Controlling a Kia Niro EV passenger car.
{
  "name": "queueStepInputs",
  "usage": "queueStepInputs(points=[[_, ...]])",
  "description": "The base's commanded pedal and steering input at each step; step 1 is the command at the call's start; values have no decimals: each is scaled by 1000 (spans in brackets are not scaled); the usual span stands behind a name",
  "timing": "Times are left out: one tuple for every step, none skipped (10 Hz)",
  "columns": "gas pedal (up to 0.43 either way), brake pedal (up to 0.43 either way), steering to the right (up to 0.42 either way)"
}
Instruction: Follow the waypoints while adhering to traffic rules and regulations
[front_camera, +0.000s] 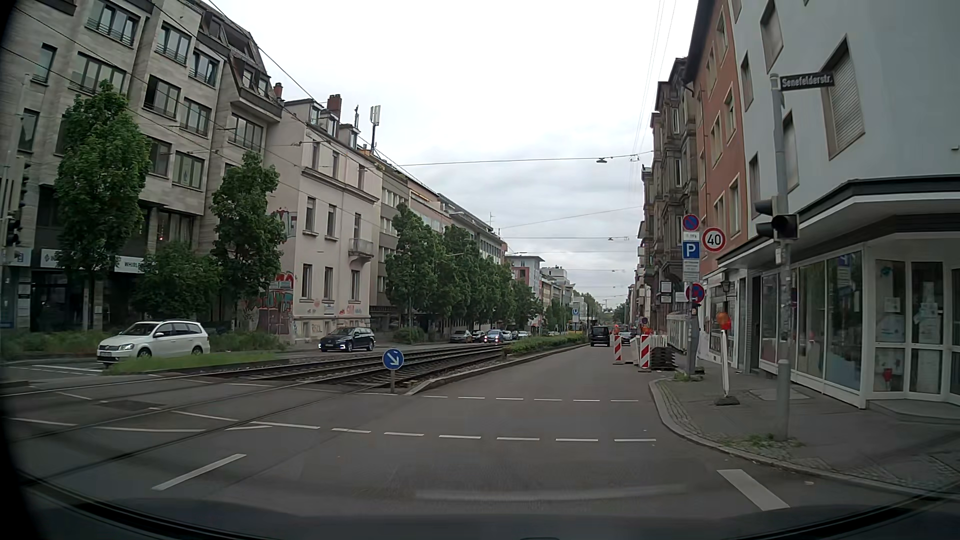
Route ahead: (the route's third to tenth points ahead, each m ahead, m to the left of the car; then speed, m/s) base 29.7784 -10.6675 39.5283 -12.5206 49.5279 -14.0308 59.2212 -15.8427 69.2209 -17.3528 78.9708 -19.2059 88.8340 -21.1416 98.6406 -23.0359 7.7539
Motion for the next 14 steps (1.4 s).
queueStepInputs(points=[[0, 0, 34], [0, 0, 41], [0, 0, 47], [0, 0, 44], [47, 0, 35], [59, 0, 32], [67, 0, 33], [67, 0, 32], [79, 0, 30], [79, 0, 30], [79, 0, 30], [79, 0, 31], [79, 0, 33], [79, 0, 37]])
